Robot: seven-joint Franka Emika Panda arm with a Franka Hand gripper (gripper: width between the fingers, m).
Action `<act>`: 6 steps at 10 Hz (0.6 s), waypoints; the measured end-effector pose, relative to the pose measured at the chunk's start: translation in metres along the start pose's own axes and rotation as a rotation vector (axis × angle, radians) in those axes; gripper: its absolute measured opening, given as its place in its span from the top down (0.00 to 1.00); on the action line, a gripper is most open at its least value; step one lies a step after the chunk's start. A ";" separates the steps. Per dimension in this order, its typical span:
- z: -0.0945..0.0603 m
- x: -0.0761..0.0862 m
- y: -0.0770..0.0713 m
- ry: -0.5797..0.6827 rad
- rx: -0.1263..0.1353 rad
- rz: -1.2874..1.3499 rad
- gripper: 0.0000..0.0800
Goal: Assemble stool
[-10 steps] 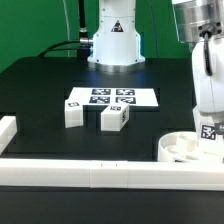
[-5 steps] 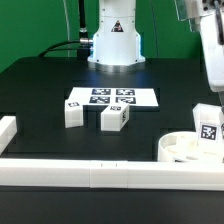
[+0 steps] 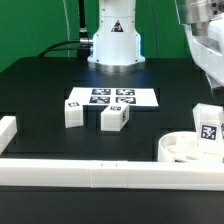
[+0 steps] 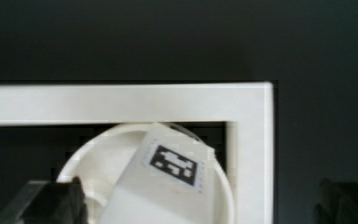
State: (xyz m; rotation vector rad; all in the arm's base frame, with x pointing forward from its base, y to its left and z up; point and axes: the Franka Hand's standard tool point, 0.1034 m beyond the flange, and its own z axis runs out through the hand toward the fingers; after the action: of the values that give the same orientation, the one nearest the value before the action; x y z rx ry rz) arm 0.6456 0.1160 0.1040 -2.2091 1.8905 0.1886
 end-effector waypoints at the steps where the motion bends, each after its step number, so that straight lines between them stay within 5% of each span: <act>1: -0.002 -0.002 -0.001 0.000 -0.021 -0.129 0.19; 6: -0.002 -0.001 -0.001 -0.006 -0.032 -0.467 0.19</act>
Offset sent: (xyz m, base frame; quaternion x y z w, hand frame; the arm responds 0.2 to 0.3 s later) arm 0.0000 0.0000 0.0000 0.0000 0.0000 -0.1296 0.9916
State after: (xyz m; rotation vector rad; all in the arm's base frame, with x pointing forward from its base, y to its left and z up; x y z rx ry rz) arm 0.6461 0.1170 0.1065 -2.5885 1.3229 0.1424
